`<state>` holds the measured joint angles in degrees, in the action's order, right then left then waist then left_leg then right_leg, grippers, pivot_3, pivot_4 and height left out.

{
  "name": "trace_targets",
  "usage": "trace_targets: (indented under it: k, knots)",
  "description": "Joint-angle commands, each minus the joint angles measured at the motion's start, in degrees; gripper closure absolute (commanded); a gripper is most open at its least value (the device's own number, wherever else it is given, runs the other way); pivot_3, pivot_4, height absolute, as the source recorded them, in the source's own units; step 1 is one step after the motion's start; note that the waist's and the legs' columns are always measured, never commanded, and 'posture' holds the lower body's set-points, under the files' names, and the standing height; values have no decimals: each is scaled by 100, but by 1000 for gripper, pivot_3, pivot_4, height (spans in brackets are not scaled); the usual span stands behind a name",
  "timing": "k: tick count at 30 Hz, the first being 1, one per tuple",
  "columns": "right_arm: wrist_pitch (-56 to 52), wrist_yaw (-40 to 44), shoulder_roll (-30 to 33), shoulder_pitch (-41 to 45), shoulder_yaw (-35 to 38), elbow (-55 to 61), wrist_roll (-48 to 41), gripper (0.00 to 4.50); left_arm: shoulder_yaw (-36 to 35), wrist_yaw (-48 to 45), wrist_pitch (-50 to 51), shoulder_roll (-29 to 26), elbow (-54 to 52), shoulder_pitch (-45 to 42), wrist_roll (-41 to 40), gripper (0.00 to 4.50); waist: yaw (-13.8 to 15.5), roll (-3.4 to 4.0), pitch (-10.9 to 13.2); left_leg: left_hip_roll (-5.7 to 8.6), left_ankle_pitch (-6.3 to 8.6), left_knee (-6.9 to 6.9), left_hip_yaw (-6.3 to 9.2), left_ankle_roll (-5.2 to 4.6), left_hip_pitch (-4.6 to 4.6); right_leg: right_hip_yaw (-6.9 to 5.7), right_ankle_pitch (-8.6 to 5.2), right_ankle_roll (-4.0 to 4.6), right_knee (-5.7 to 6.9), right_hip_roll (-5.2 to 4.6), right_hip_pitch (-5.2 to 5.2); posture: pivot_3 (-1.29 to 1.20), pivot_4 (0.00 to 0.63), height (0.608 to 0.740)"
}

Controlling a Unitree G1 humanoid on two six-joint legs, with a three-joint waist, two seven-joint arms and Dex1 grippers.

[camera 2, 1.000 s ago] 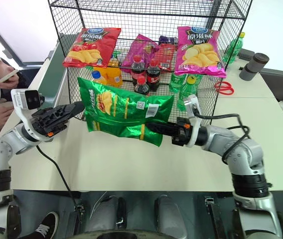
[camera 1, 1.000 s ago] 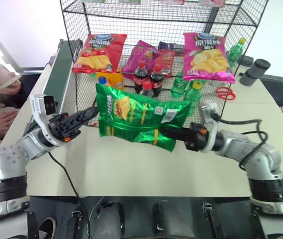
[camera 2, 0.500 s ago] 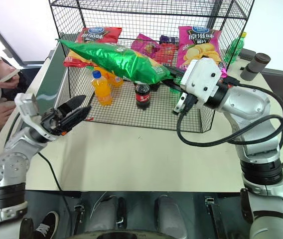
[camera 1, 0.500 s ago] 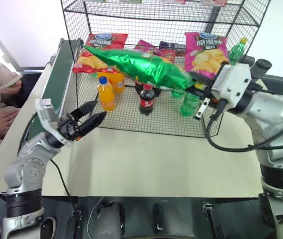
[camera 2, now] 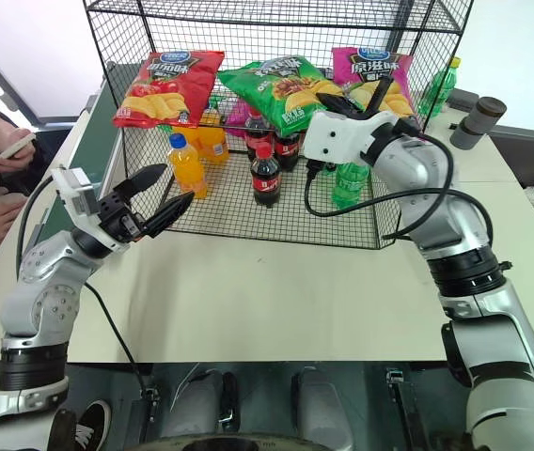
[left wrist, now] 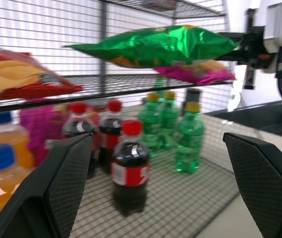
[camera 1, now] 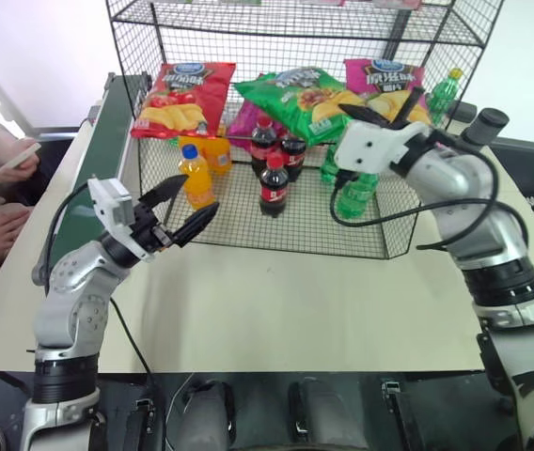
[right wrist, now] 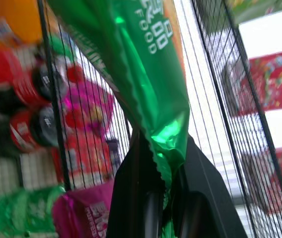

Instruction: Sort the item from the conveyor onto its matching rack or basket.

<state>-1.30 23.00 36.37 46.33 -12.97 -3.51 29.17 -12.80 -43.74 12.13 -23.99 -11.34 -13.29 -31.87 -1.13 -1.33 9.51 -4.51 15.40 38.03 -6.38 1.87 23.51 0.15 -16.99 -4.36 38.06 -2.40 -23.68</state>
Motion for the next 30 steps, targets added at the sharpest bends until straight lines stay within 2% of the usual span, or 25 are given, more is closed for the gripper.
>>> trace_targets:
  k: [1,7,13,26,30]
  knots:
    - [-297,-310,-222,405,15,-82,375,4500,51,177,-368,74,-178,109,270,39,5,0,0,0,0,1,0,0,-1,0,0,0,1,0,0,0,150,740]
    - [-1029,-540,-782,603,57,-452,485,4500,154,760,-938,286,-179,230,959,39,23,0,0,0,0,1,-9,0,-1,-2,0,0,3,0,1,0,150,740]
    - [-1606,-536,-1195,585,34,-273,459,4500,229,1047,-1217,378,-229,315,1191,39,14,1,0,-1,0,1,-15,0,-1,-2,1,0,4,-1,0,0,150,740]
    - [-2424,-59,-1343,39,101,954,362,4500,373,1006,-1389,471,-130,317,1129,39,16,1,0,-1,0,-1,-12,-1,-1,-5,1,-1,4,0,0,0,150,740]
    - [-2522,-114,-1359,-9,83,949,362,4500,425,997,-1450,509,-62,288,1121,39,8,0,0,-1,1,-1,-13,-1,-1,-5,1,-1,5,0,1,0,150,740]
